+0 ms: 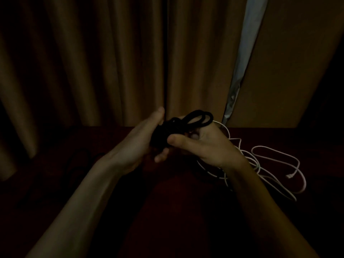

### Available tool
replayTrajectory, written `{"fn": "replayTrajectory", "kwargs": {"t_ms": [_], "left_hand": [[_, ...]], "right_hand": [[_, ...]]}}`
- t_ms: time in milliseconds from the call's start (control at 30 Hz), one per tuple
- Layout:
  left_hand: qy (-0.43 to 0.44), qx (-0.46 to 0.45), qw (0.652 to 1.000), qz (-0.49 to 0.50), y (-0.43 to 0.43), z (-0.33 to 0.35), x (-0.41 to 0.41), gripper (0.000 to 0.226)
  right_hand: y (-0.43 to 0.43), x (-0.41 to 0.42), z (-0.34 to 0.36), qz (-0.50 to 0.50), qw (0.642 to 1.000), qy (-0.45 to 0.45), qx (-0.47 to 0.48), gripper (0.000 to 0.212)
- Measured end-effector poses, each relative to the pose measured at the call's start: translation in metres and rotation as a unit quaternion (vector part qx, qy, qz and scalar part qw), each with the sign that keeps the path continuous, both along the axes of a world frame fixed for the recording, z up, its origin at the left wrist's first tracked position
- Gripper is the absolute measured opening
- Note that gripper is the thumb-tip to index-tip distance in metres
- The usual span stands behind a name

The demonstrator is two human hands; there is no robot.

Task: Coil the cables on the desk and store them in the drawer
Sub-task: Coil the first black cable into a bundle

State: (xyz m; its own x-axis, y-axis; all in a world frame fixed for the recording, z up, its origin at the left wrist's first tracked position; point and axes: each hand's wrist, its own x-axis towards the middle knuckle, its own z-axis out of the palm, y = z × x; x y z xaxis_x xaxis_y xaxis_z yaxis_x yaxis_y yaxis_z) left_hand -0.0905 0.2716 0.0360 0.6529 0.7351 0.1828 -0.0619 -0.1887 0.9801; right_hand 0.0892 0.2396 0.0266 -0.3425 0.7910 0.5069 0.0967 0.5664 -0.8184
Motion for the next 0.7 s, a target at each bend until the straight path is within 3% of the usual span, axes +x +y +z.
{"fn": "replayTrajectory", "kwargs": {"t_ms": [100,233,333,400,500,567,700], "left_hand": [[0.036,0.118,0.988,0.092,0.006,-0.004,-0.004,0.046],[0.134,0.277,0.947,0.092,0.010,-0.003,-0.019,0.039],[0.146,0.345,0.923,0.082,0.009,0.001,-0.023,0.058],[0.157,0.427,0.884,0.102,0.010,-0.001,-0.021,0.069],[0.183,0.546,0.808,0.123,0.012,-0.003,-0.019,0.060],[0.184,0.574,0.785,0.143,0.012,-0.003,-0.018,0.055],[0.151,0.570,0.791,0.166,0.012,-0.008,-0.013,0.049]], "right_hand": [[0.000,-0.004,-0.004,-0.026,0.998,0.044,-0.029,0.014],[0.005,-0.003,-0.011,-0.027,0.997,0.049,-0.049,0.007],[0.008,-0.003,-0.012,-0.010,0.986,0.134,-0.101,0.013],[0.010,-0.005,-0.012,-0.004,0.983,0.146,-0.109,0.019],[0.010,-0.008,-0.011,-0.027,0.983,0.137,-0.116,0.028],[0.007,-0.009,-0.009,-0.058,0.983,0.131,-0.116,0.033],[0.008,-0.010,-0.008,-0.103,0.985,0.090,-0.107,0.045]]}}
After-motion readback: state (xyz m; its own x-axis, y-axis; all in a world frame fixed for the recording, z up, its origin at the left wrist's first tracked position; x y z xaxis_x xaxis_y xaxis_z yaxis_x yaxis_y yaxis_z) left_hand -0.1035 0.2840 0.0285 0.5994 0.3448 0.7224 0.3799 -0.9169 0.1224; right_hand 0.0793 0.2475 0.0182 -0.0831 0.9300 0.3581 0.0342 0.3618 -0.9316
